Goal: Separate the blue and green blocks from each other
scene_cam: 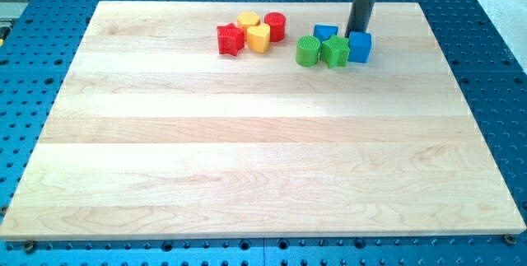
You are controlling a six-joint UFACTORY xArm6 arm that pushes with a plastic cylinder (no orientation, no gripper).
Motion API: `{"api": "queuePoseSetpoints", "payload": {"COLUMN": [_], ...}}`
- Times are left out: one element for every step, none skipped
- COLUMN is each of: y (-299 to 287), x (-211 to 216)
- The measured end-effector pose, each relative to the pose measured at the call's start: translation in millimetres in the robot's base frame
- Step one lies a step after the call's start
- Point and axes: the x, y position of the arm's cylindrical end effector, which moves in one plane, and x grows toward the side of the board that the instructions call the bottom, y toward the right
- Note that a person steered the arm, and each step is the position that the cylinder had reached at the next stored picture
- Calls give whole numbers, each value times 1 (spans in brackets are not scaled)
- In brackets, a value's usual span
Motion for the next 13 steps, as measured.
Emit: {"api": "queuePoseSetpoints", "payload": {"y": [-28,-45,-14,12,13,3,-27,-54,-57,-57,-74,-85,-85], "x": [-14,-9,14,11,11,30,31,26,26,26,26,26,26]}}
